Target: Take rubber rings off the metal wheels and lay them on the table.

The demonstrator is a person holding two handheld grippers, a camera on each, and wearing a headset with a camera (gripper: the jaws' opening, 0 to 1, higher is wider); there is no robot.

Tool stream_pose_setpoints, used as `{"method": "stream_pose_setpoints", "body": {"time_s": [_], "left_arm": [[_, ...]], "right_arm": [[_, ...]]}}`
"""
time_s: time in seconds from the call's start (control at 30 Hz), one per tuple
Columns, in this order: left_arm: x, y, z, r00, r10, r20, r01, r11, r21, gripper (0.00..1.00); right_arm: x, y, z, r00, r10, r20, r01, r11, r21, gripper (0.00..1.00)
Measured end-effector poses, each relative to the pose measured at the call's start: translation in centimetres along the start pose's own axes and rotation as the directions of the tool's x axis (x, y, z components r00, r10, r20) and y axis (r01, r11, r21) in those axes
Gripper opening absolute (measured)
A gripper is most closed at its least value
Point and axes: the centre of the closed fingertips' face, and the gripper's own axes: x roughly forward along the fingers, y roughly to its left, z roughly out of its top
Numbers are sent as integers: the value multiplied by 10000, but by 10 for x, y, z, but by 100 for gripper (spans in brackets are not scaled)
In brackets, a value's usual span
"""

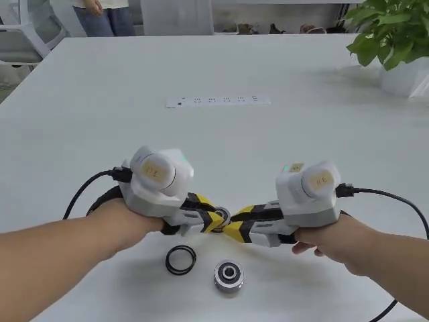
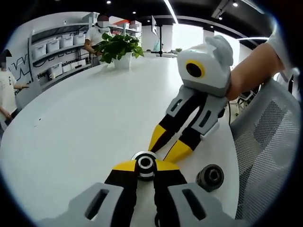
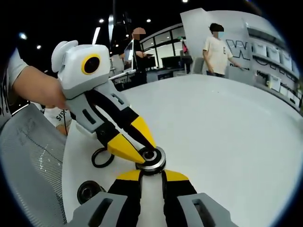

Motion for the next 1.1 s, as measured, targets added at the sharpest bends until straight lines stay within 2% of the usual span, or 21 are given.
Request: {"method": "stream_pose_setpoints", "body": {"time_s": [0.27,0.3,0.53,0.63,0.83,0.97,1.03,1.1], "left_arm": [[0,0,0,9999,102,130,-100,9999,-133,7],[0,1,0,9999,103,127,-101,9999,-131,7],[0,1,0,9999,142,61,-142,9999,-39,7],[0,1,-1,9998,205,51,-205,9998,9,7],[0,0,-1,9997,255,26,-255,9997,15,7],[0,0,-2,9997,259,-3,-259,9997,36,7],[0,0,-2,9996,272,-8,-272,9996,38,7],[-1,0,-2,9996,291,-13,-291,9996,45,6]], "right_arm": [[-2,-2,-3,9999,-54,-132,55,10000,79,4],[-2,-2,-3,9999,-56,-154,59,9998,191,0],[-2,-5,-2,9999,-146,-21,147,9932,1151,0],[-3,-7,-2,9996,-236,176,199,9823,1861,0],[-7,-11,-1,9984,-354,435,221,9610,2758,0],[-7,-13,1,9973,-522,519,344,9536,2990,0],[-9,-14,6,9957,-508,779,218,9417,3356,0],[-8,-14,5,9960,-527,726,260,9440,3290,0]]}}
